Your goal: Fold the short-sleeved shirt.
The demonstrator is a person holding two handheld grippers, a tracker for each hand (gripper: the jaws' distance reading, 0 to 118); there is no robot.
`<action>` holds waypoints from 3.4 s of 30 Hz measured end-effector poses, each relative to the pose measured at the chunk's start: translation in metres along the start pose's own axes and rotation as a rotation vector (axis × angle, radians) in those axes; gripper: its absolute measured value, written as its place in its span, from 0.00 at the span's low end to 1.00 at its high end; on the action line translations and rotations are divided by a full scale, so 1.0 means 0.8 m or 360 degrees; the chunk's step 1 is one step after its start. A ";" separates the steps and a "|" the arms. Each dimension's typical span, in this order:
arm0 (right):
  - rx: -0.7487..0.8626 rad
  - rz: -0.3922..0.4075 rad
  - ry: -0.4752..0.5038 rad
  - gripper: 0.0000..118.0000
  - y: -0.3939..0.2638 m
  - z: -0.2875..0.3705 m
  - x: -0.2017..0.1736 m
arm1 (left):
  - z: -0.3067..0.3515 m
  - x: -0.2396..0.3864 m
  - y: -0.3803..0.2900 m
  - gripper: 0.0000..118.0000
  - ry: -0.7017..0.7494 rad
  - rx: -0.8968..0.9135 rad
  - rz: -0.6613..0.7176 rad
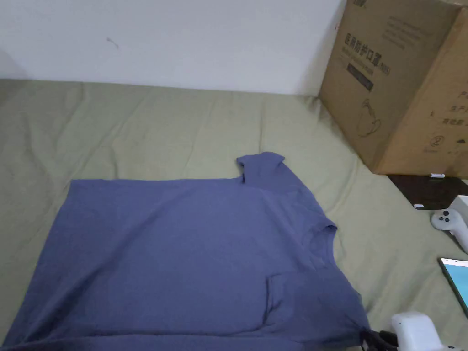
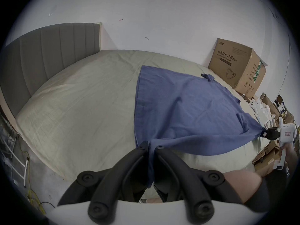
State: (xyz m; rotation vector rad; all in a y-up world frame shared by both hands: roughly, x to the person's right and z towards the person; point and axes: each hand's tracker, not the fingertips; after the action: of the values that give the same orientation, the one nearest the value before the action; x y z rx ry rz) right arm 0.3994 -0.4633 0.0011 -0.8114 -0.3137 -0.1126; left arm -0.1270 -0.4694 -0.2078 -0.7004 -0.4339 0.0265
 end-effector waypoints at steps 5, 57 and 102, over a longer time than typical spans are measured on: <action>0.0124 -0.0010 0.0043 0.02 0.086 0.011 0.016 | -0.006 0.006 0.086 0.03 -0.0016 0.0071 -0.0018; -0.0058 -0.0099 0.0001 0.65 0.125 -0.206 0.050 | -0.180 0.024 0.105 0.03 0.0156 -0.0169 -0.0043; 0.0527 0.0016 0.0028 0.00 0.224 -0.083 -0.014 | -0.290 0.003 0.230 0.15 0.0003 -0.0172 -0.0034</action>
State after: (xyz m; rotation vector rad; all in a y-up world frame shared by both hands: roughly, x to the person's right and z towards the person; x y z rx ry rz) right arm 0.4435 -0.3894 -0.1695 -0.4836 -0.3016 -0.0558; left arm -0.0109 -0.4710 -0.4801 -0.8020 -0.4430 -0.0177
